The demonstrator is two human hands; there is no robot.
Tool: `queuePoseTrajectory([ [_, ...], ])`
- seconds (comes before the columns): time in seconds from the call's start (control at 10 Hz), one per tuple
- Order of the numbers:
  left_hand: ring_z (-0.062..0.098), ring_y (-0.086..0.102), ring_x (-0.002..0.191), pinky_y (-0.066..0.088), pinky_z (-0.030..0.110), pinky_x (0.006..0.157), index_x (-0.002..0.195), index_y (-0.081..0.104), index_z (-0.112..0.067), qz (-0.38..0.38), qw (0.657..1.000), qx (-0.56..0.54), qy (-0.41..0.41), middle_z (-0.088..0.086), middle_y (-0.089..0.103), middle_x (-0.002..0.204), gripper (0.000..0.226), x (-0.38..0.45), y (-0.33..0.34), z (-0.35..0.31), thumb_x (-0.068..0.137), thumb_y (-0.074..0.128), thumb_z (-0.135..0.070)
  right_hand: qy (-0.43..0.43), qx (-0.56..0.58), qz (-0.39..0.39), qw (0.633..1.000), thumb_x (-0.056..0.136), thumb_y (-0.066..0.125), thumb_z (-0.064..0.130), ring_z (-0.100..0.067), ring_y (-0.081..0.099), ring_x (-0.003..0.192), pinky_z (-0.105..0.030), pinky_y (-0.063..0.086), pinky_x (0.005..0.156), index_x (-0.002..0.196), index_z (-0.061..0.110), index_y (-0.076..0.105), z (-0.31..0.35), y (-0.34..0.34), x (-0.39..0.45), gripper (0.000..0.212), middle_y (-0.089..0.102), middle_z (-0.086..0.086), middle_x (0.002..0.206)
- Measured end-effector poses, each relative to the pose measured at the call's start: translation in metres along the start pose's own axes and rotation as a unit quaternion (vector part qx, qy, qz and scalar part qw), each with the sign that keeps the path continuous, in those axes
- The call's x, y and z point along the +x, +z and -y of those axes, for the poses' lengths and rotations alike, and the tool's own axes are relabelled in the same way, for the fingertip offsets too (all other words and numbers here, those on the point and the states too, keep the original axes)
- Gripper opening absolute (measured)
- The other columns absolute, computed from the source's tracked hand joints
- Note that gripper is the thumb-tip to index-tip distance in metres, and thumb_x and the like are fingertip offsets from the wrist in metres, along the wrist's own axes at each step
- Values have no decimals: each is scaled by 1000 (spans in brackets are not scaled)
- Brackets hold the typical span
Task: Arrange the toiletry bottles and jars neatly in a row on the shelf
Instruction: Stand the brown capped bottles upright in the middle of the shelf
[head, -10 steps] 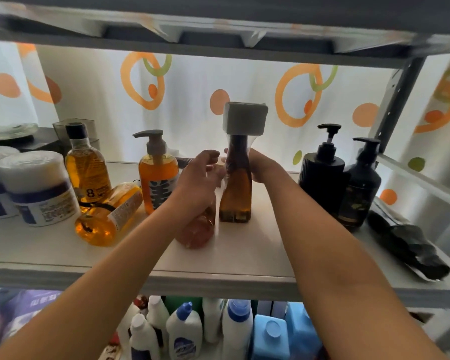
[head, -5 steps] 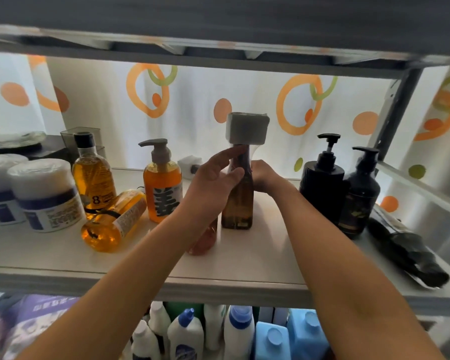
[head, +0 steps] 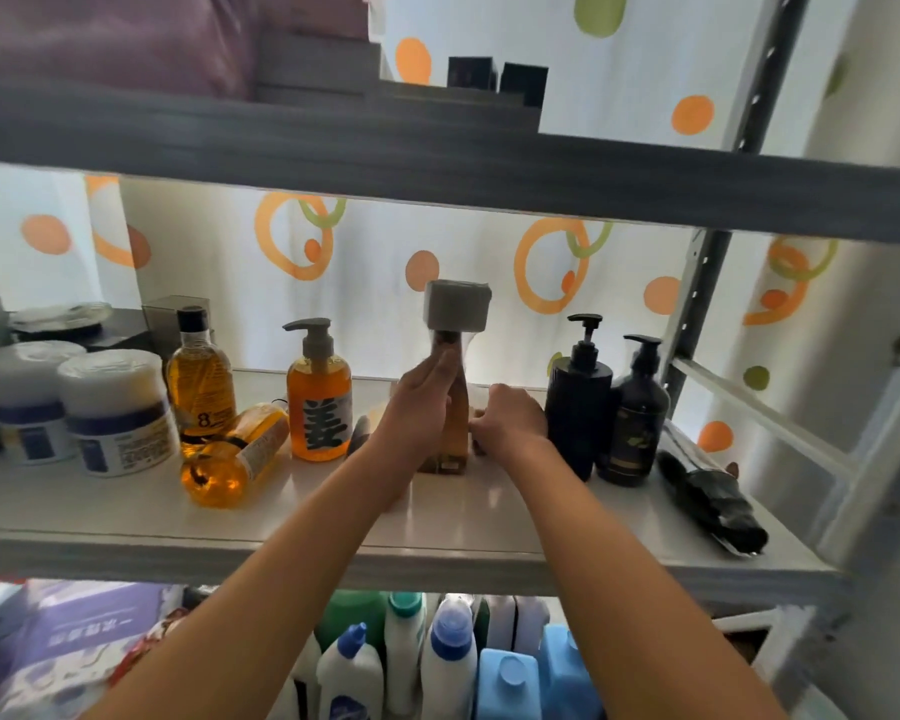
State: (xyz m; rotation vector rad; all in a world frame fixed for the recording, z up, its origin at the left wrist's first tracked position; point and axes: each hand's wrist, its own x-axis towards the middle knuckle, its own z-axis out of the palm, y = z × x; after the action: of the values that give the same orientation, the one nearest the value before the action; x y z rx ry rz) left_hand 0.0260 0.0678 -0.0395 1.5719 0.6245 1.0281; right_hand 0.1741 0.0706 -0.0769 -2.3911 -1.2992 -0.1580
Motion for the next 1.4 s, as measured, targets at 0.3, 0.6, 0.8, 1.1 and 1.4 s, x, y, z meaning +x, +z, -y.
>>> queuePoseTrajectory([
  [0.3, 1, 65, 74, 49, 14, 62, 103, 60, -23, 13, 1000, -16, -21, -8, 63, 89, 21, -24, -2, -3, 101, 42, -33, 51, -24, -46, 997, 92, 58, 35, -30, 61, 104, -35, 54, 83, 110, 10, 64, 10, -5, -59, 32, 63, -16, 112],
  [0.6, 22, 58, 112, 51, 41, 96, 134, 52, -13, 59, 997, 36, -32, -1, 55, 115, 38, -50, 10, -5, 100, 44, -29, 74, 22, -54, 996, 94, 55, 42, -31, 57, 113, -36, 50, 86, 121, 11, 59, 5, -18, -99, 41, 57, -16, 123],
  [0.8, -7, 47, 73, 41, 5, 61, 114, 49, -23, 59, 996, 57, -44, -22, 45, 85, 14, -77, 20, -16, 103, 40, -23, 68, 38, -51, 996, 91, 57, 43, -31, 54, 115, -38, 48, 88, 123, 13, 59, -1, -20, -115, 44, 54, -15, 127],
  [1.1, 25, 46, 131, 34, 38, 112, 135, 53, -9, 70, 993, 73, -53, 8, 53, 138, 41, -74, 30, -7, 102, 39, -31, 30, 65, -58, 996, 95, 47, 49, -32, 51, 121, -43, 47, 97, 138, 17, 49, -15, -13, -122, 53, 51, -14, 134],
  [1.4, 12, 49, 121, 36, 25, 101, 135, 54, -16, 84, 992, 83, -43, -4, 53, 135, 38, -73, 55, -11, 104, 36, -29, -28, 141, -149, 978, 98, 47, 29, -24, 58, 118, -37, 48, 100, 129, 10, 61, -47, -32, -128, 39, 63, -9, 128],
])
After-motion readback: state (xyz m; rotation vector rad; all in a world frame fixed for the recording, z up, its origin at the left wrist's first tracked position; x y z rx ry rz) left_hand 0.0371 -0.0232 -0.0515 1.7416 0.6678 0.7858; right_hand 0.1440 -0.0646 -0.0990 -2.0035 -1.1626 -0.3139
